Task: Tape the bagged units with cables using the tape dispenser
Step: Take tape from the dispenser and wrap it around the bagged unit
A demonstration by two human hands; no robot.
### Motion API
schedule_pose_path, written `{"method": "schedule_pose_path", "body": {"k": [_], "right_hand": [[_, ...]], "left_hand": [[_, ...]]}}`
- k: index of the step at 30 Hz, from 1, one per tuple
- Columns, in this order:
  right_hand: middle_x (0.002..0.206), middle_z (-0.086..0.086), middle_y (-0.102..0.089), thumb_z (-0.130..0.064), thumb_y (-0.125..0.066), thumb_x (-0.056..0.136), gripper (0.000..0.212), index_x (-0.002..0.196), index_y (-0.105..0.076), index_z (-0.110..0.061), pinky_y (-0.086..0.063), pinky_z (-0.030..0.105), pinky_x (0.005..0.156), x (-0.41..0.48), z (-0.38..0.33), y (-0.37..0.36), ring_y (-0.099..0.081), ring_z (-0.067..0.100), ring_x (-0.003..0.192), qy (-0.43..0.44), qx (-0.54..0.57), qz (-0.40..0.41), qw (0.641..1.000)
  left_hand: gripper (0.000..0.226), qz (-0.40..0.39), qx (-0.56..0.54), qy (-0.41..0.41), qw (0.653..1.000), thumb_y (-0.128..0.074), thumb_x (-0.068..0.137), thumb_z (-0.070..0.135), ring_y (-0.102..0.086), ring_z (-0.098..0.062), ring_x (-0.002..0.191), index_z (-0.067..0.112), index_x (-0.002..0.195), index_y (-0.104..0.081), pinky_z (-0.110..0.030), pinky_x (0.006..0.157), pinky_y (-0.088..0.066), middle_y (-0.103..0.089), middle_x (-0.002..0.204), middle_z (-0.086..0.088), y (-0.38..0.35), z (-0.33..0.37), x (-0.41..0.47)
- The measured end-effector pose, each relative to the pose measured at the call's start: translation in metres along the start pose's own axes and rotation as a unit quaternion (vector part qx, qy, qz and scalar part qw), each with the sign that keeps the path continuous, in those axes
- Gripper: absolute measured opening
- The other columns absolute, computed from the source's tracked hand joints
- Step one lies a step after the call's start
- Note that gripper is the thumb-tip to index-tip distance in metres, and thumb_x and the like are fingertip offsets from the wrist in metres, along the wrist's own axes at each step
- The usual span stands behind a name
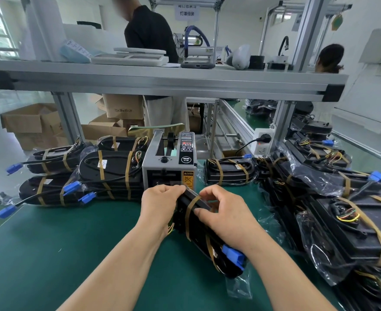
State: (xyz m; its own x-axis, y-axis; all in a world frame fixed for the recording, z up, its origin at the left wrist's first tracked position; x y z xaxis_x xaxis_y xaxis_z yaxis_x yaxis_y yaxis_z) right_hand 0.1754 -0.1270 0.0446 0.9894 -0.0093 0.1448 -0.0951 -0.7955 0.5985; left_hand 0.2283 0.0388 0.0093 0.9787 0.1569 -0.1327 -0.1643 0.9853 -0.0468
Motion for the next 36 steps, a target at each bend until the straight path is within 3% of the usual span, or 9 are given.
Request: {"method": "schedule_pose_path", "body": {"k": [7,11,16,20,23,25,28,33,36], "right_hand": [[0.098,-0.021,-0.065,-0.04,-0.07,0.081,0.021,0.099,-0.06,-0.039,-0.048,0.008,0.07,0.003,0.0,-0.002,-0.061,-0.006,0.081,-0.018,-0.036,-0.025,0.999],[0.104,-0.013,-0.061,-0.07,-0.061,0.077,0.06,0.12,-0.057,-0.028,-0.051,0.029,0.086,0.023,-0.011,-0.016,-0.061,0.01,0.099,-0.031,-0.176,-0.089,0.98],[0.083,-0.002,-0.056,-0.082,-0.059,0.074,0.067,0.086,-0.055,-0.016,-0.044,0.03,0.062,0.051,-0.021,-0.042,-0.054,0.015,0.074,-0.057,-0.261,-0.17,0.948],[0.075,-0.008,-0.048,-0.07,-0.065,0.08,0.052,0.078,-0.048,-0.021,-0.033,0.025,0.055,0.049,-0.017,-0.039,-0.046,0.008,0.065,-0.081,-0.202,-0.19,0.957],[0.073,-0.011,-0.058,-0.057,-0.07,0.083,0.039,0.081,-0.058,-0.02,-0.043,0.024,0.062,0.04,-0.023,-0.014,-0.056,0.007,0.066,-0.074,-0.12,-0.158,0.977],[0.081,0.004,-0.075,-0.04,-0.076,0.082,0.03,0.091,-0.07,-0.013,-0.06,0.039,0.075,0.032,-0.028,0.01,-0.073,0.023,0.075,-0.081,0.01,-0.117,0.99],[0.092,0.016,-0.077,-0.024,-0.081,0.072,0.027,0.093,-0.073,-0.01,-0.058,0.052,0.089,0.016,-0.025,0.044,-0.073,0.037,0.092,-0.077,0.198,-0.008,0.977],[0.087,0.002,-0.078,-0.009,-0.073,0.079,0.025,0.095,-0.074,-0.029,-0.058,0.024,0.057,-0.026,-0.002,0.039,-0.076,0.017,0.074,-0.04,0.294,0.124,0.947],[0.094,-0.007,-0.078,-0.024,-0.068,0.069,0.037,0.101,-0.071,-0.041,-0.055,0.021,0.071,-0.045,-0.002,0.038,-0.074,0.009,0.086,0.004,0.284,0.161,0.945]], "left_hand": [[0.048,0.011,0.051,0.026,0.998,-0.07,0.089,0.022,-0.038,-0.013,0.037,0.02,0.042,-0.061,-0.017,0.044,-0.036,-0.047,0.041,0.003,0.009,-0.028,0.006],[0.033,0.01,0.041,0.032,0.999,-0.067,0.09,0.02,-0.039,-0.018,0.053,0.018,0.057,-0.071,-0.029,0.054,-0.037,-0.051,0.054,-0.006,0.012,-0.034,0.005],[0.035,0.012,0.068,0.039,0.997,-0.055,0.087,0.002,-0.053,-0.02,0.061,0.02,0.065,-0.073,-0.033,0.058,-0.043,-0.069,0.061,0.0,0.021,-0.034,0.004],[0.024,0.025,0.065,0.035,0.997,-0.066,0.091,0.024,-0.041,-0.015,0.056,0.018,0.068,-0.071,-0.024,0.057,-0.038,-0.052,0.052,0.006,0.044,-0.034,0.007],[0.022,0.034,0.035,0.03,0.998,-0.067,0.092,0.026,-0.039,-0.011,0.05,0.014,0.073,-0.069,-0.024,0.052,-0.035,-0.05,0.051,0.009,0.056,-0.027,0.015],[0.017,0.034,-0.008,0.046,0.998,-0.066,0.093,0.023,-0.042,-0.009,0.05,0.014,0.08,-0.072,-0.021,0.049,-0.035,-0.056,0.056,0.009,0.054,-0.023,0.021],[0.012,0.035,-0.071,0.103,0.992,-0.069,0.092,0.02,-0.046,-0.007,0.048,0.011,0.084,-0.073,-0.019,0.044,-0.035,-0.06,0.06,0.005,0.04,-0.023,0.028],[0.017,0.031,-0.165,0.192,0.967,-0.067,0.094,0.018,-0.048,-0.004,0.046,0.012,0.078,-0.063,-0.014,0.037,-0.031,-0.056,0.056,0.005,0.015,-0.031,0.031],[0.016,0.042,-0.193,0.224,0.954,-0.066,0.094,0.02,-0.048,-0.001,0.043,0.016,0.08,-0.06,-0.016,0.038,-0.029,-0.05,0.042,0.01,0.01,-0.034,0.031]]}}
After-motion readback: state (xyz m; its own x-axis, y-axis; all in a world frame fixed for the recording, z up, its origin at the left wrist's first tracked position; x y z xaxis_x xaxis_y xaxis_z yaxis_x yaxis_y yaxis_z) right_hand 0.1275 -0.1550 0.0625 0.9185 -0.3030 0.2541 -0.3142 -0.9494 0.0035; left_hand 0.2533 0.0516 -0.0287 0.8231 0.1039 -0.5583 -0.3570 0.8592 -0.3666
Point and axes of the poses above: each hand's wrist, its own x-axis towards the middle knuckle, its own y-axis out of the back of the hand, z = x × y, the point moved 9 cm from there along x, towards the middle knuckle
